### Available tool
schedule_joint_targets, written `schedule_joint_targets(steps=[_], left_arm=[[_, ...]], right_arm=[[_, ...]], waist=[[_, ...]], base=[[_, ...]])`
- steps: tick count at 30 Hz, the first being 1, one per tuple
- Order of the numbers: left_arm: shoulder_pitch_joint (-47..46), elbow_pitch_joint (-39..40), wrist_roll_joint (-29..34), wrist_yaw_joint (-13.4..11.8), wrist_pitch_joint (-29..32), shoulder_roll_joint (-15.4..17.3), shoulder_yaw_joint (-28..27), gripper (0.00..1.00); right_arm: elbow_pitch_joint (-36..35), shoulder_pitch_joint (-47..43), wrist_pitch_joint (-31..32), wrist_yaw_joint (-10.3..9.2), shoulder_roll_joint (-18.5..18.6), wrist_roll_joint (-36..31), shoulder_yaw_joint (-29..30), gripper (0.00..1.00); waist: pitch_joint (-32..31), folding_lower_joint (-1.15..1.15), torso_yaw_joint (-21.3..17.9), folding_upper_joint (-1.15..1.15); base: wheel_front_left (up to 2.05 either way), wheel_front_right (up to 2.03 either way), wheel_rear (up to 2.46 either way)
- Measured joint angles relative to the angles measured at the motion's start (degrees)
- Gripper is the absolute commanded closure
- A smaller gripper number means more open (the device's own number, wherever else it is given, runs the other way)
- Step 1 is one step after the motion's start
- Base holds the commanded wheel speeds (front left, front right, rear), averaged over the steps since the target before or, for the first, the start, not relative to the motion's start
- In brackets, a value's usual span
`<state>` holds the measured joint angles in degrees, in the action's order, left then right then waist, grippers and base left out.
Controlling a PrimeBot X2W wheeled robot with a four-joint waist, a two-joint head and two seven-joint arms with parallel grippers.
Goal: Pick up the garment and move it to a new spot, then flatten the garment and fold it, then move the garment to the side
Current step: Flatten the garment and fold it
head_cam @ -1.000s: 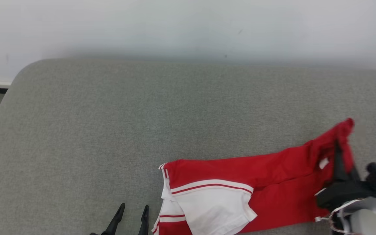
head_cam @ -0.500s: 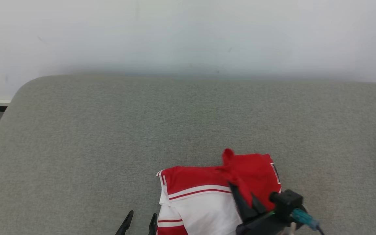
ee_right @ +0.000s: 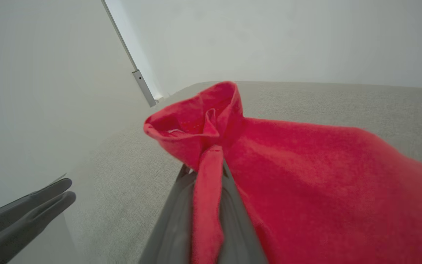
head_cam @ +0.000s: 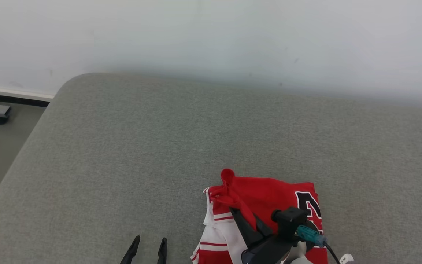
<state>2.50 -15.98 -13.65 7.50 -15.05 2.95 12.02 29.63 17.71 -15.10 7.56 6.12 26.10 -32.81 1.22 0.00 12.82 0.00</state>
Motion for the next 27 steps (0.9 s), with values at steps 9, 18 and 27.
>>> schedule_joint_targets(steps=[9, 18, 27], left_arm=[[0.2, 0.15, 0.0, 0.0, 0.0, -0.02, -0.74, 0.0], [-0.3, 0.92, 2.04, -0.47, 0.0, -0.01, -3.35, 0.0], [-0.81, 2.37, 6.2, -3.07, 0.0, -0.02, -6.05, 0.0]], right_arm=[[1.35, 1.29, 0.01, 0.0, -2.67, 0.07, 3.18, 0.0], [-3.19, -1.16, 0.01, 0.0, -2.89, -8.18, 17.89, 0.0], [-6.8, -6.72, 0.0, 0.0, -2.71, -17.89, 30.65, 0.0]], waist=[[0.45, 0.0, 0.59, 0.0], [0.64, 0.0, -2.52, 0.0], [0.67, 0.0, -7.01, 0.0]], base=[[0.0, 0.0, 0.0], [0.0, 0.0, 0.0], [0.0, 0.0, 0.0]])
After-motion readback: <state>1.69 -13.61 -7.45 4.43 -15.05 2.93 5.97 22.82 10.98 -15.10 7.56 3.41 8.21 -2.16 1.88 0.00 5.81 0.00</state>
